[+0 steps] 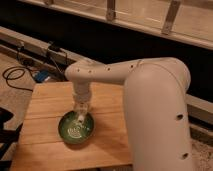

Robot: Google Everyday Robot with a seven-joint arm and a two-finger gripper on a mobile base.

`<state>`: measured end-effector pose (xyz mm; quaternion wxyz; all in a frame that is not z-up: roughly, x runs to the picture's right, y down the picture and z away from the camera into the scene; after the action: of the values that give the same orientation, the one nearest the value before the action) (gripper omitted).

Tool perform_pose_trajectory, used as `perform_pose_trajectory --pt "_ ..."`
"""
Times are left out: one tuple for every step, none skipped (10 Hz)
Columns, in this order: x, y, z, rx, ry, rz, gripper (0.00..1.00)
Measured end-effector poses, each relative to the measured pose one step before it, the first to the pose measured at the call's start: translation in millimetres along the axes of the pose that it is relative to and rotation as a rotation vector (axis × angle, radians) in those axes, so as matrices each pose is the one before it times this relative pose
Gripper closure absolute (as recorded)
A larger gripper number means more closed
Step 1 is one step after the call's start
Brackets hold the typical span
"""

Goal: Place the bottle in the ceramic bowl

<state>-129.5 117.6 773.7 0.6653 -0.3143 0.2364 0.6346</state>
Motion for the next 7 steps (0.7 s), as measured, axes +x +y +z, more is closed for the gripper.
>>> perform_pose_trajectory --pt "11.94 5.37 0.81 -0.0041 0.02154 -0.0011 1.0" --pt "13.41 6.07 2.1 -0.00208 0.02981 -0.00433 1.0" --pt "10.96 6.41 4.43 0.00362 0.05162 -0.00605 1.0" --pt "3.39 3.15 1.51 0.00071 0.01958 -0.00638 1.0" --pt "0.77 -0.12 0.55 0.00127 0.00404 -0.00238 0.95" --pt "-0.52 -1.86 -0.94 -0.00088 -0.00156 0.00306 0.85" --pt "-0.03 0.13 0.25 0.00001 0.0003 -0.00042 0.75"
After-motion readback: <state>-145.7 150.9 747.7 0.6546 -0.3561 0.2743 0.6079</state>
